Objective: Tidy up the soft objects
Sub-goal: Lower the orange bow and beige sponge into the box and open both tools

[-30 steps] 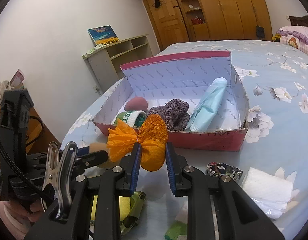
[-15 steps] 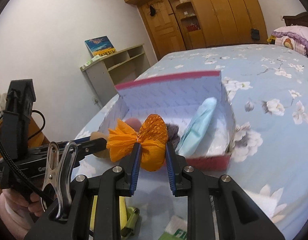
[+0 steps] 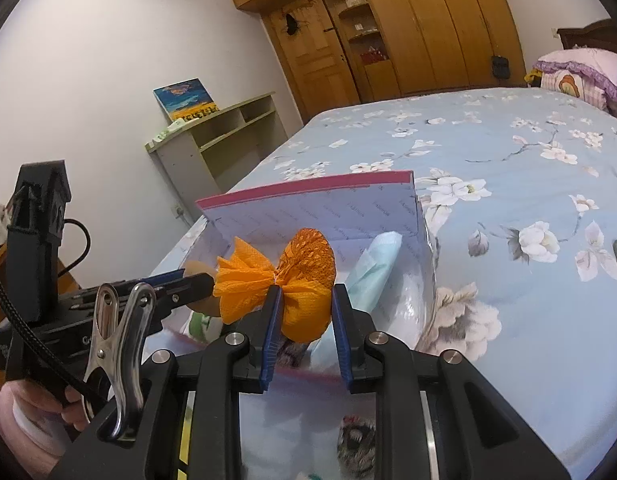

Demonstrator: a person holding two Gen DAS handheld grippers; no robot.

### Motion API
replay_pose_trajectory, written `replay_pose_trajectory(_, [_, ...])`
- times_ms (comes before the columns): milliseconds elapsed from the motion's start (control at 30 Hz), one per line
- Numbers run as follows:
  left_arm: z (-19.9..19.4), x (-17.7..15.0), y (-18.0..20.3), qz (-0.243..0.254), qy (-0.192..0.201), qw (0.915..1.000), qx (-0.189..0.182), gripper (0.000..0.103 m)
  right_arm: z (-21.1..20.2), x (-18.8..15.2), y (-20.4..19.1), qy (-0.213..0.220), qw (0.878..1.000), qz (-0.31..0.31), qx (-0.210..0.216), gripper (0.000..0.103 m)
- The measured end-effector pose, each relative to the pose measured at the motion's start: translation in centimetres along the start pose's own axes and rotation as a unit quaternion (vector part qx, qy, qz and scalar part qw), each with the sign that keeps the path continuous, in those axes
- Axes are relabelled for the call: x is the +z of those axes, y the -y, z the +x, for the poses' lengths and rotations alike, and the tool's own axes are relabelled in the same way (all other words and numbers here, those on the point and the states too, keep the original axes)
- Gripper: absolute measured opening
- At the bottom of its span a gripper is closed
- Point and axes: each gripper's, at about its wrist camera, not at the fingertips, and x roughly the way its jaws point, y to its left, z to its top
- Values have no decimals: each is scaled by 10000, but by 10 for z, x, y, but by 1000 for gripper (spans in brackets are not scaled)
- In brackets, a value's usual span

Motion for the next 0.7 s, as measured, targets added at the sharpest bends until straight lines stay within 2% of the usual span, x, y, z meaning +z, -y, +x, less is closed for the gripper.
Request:
replay_pose_trajectory(367, [37,15,7,37,2,10000,77,35,42,18,14,-182,9994,283,127,25])
replay_pose_trajectory(500, [53,14,3,30,-61,9997,241,35,61,18,20,-341,9986,396,52,25])
replay_pose_trajectory(700, [72,11,-3,-15,-182,9995,274,35,81,12,28,-596,9970,444,-204,25])
